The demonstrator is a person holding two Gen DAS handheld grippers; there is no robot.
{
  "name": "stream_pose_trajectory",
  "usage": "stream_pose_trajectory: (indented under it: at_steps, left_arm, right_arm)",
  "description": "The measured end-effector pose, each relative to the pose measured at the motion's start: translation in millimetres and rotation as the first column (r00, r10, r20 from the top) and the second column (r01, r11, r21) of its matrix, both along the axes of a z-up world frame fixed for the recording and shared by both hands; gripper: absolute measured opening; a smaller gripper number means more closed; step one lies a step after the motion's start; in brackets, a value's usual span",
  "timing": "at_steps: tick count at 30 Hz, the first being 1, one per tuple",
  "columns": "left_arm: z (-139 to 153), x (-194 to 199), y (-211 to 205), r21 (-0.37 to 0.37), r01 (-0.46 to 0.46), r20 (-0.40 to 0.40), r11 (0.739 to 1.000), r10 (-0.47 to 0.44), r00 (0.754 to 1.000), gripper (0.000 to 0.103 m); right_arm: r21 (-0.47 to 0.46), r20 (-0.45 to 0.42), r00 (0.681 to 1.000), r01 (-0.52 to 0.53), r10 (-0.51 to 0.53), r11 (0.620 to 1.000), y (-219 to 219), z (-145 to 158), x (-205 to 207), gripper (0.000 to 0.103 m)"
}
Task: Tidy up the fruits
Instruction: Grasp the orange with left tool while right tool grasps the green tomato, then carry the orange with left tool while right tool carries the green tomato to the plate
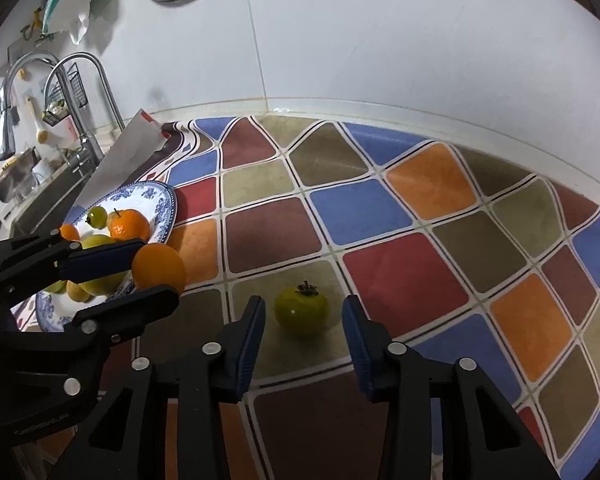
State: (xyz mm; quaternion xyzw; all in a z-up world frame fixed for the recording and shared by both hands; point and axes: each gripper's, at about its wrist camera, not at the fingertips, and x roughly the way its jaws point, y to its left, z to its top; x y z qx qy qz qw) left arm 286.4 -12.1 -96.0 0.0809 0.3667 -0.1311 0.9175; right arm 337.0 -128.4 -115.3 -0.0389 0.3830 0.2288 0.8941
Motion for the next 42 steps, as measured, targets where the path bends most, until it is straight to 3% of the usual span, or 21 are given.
stream_pose_trajectory:
  at_steps: [7,14,30,42]
  left_arm:
    - [0,-1,2,-0.007,-0.004,0.004,1.0,0.004,1.0,0.036]
    - [5,-7,4,-0.02,-0.009,0.014,1.0,0.009,1.0,0.036]
    - [28,-50,33,-0.052,-0.058,0.058,0.997,0.061,0.996,0.036]
    - [55,-93,59,-0.056,-0.107,0.145,0.993,0.114,0.983,0.036]
  right_arm:
    - [-0.016,-0.025,1.0,-0.003,0.002,1.0,4,-7,6,0.031]
    - [-0.006,-0.018,1.0,-0.002,0.002,1.0,4,-2,-1,0.031]
    - [0.025,0.082,0.996,-0.039,0.037,0.999,18,44,-54,0.031]
    - [0.029,0.163,0.984,-0.073,0.068,0.997,43,74,-100,0.031]
